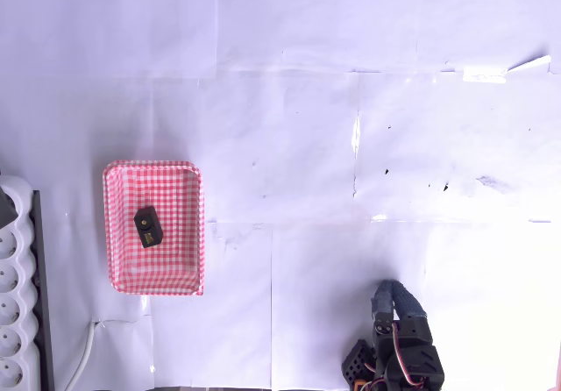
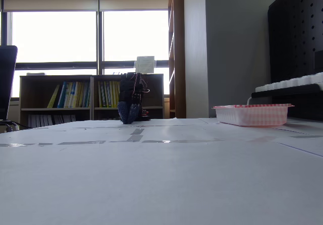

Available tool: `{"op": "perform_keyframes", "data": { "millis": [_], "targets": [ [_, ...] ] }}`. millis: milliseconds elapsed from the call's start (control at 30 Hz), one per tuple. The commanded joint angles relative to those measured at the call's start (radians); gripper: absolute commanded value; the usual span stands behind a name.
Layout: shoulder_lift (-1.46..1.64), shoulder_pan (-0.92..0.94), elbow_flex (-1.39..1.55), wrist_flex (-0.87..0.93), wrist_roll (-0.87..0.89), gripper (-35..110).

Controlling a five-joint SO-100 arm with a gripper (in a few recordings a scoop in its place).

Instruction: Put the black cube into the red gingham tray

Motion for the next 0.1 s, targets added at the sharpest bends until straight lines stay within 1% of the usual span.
{"op": "perform_keyframes", "data": {
  "millis": [0, 67],
  "targets": [
    [-0.015, -0.003, 0.011, 0.051, 0.018, 0],
    [-0.015, -0.003, 0.011, 0.051, 0.018, 0]
  ]
}}
